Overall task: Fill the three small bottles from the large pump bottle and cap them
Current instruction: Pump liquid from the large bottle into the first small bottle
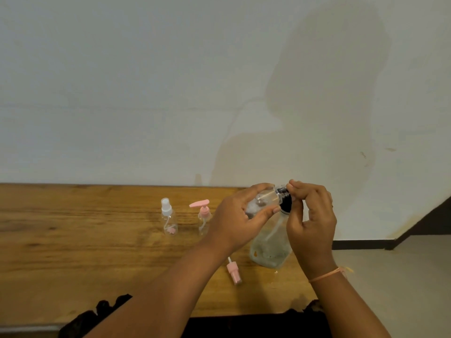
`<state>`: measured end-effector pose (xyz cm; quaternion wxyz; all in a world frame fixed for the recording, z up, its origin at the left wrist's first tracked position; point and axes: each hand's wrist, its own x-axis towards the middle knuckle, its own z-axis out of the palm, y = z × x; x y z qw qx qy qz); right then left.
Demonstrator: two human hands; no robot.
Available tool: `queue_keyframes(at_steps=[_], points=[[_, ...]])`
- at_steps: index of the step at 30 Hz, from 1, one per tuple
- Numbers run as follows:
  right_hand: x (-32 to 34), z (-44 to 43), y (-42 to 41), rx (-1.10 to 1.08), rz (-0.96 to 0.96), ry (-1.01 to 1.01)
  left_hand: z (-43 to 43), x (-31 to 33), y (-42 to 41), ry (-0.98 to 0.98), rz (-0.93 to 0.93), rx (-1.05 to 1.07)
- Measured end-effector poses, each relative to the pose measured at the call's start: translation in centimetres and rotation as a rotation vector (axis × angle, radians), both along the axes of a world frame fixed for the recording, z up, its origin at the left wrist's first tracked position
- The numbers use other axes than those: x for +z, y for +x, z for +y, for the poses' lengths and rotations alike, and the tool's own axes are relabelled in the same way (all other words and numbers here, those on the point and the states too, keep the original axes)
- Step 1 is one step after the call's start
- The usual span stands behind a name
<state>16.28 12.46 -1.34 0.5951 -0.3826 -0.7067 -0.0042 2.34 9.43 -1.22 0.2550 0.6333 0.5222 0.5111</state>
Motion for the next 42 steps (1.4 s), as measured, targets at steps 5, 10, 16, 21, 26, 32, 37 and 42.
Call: queue_keyframes(at_steps=[5, 10, 16, 21, 26, 32, 37, 42], points=[[0.1, -0.2, -0.2, 0.015, 0.019, -0.02, -0.1, -0.1, 0.1, 0.018, -0.017, 0.002], [1.0, -0.6, -0.2, 0.007, 0.038, -0.024, -0.1, 0.4, 0.1, 0.082, 0.004, 0.009], [-0.2, 0.2, 0.3, 0.043, -0.004, -0.028, 0.0, -0.3, 0.1, 0.029, 0.043, 0.024], [0.1, -0.3, -0.1, 0.024, 0.013, -0.031, -0.2, -0.3, 0.2, 0.035, 0.001, 0.008], [0.9, -0.7, -0.3, -0.002, 0.042, -0.016, -0.1, 0.5, -0.1, 0.072, 0.011, 0.003], [-0.1, 0.2, 0.3, 0.043, -0.01, -0.014, 0.1, -0.4, 0.1, 0.023, 0.002, 0.021], [0.3, -0.3, 0.1, 0.035, 0.002, -0.028, -0.2, -0.1, 0.2, 0.047, 0.026, 0.027], [1.0, -0.3, 0.1, 0.035, 0.013, -0.026, -0.1, 0.4, 0.1, 0.08, 0.031, 0.023]])
